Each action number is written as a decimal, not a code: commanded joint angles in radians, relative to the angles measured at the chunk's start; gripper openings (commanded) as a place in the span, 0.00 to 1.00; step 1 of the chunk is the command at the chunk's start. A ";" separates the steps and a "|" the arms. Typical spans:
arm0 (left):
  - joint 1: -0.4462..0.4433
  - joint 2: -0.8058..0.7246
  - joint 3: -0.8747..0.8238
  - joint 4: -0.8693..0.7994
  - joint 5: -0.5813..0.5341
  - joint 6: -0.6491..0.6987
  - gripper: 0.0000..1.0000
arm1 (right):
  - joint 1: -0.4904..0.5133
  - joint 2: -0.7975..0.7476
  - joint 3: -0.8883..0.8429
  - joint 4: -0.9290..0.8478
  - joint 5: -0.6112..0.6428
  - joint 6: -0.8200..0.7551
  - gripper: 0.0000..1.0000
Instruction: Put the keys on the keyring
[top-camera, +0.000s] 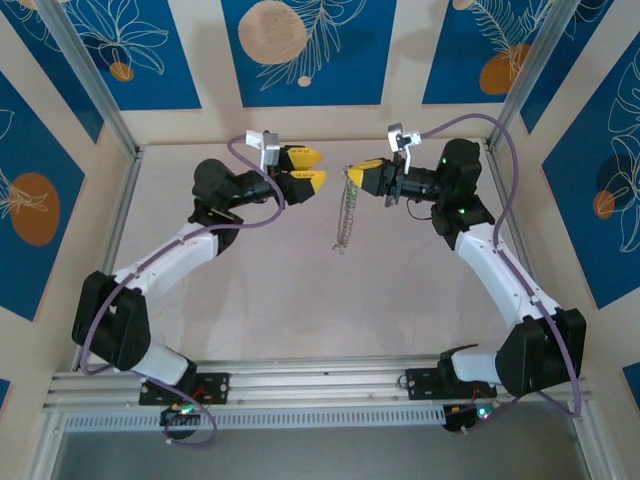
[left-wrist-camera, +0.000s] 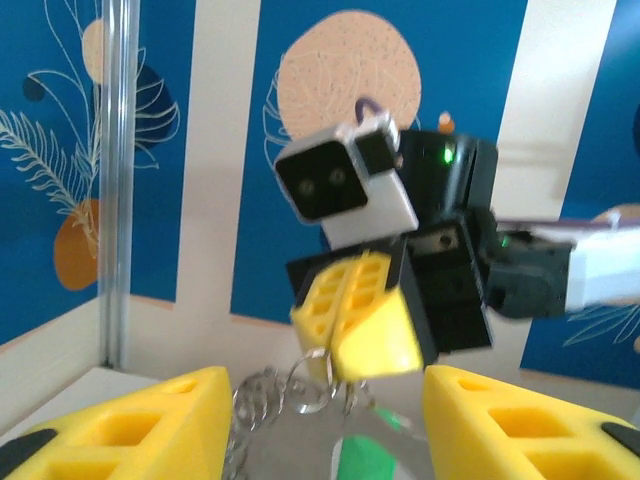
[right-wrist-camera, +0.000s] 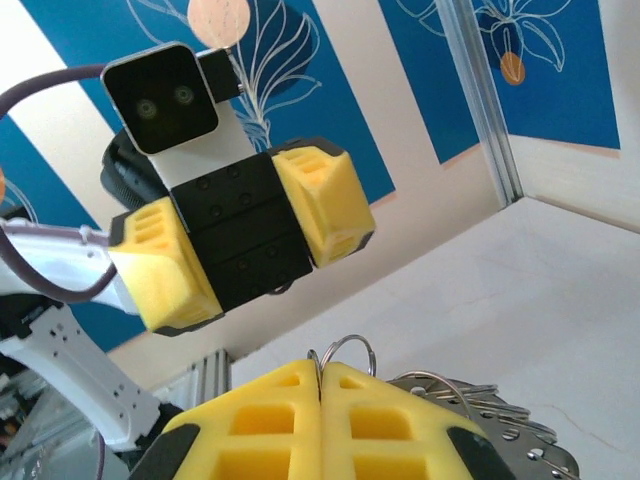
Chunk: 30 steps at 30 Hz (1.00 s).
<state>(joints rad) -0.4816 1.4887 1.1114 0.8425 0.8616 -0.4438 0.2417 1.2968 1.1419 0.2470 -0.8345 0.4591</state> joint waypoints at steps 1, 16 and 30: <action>0.008 -0.028 0.060 -0.264 0.088 0.163 0.54 | -0.003 0.023 0.093 -0.225 -0.078 -0.167 0.00; 0.008 0.006 0.211 -0.692 0.162 0.433 0.41 | 0.048 0.159 0.271 -0.513 -0.070 -0.369 0.00; 0.002 0.043 0.214 -0.698 0.178 0.438 0.33 | 0.078 0.170 0.266 -0.492 -0.058 -0.361 0.00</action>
<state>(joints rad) -0.4789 1.5223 1.2934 0.1478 1.0042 -0.0227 0.3126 1.4647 1.3689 -0.2485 -0.8860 0.1104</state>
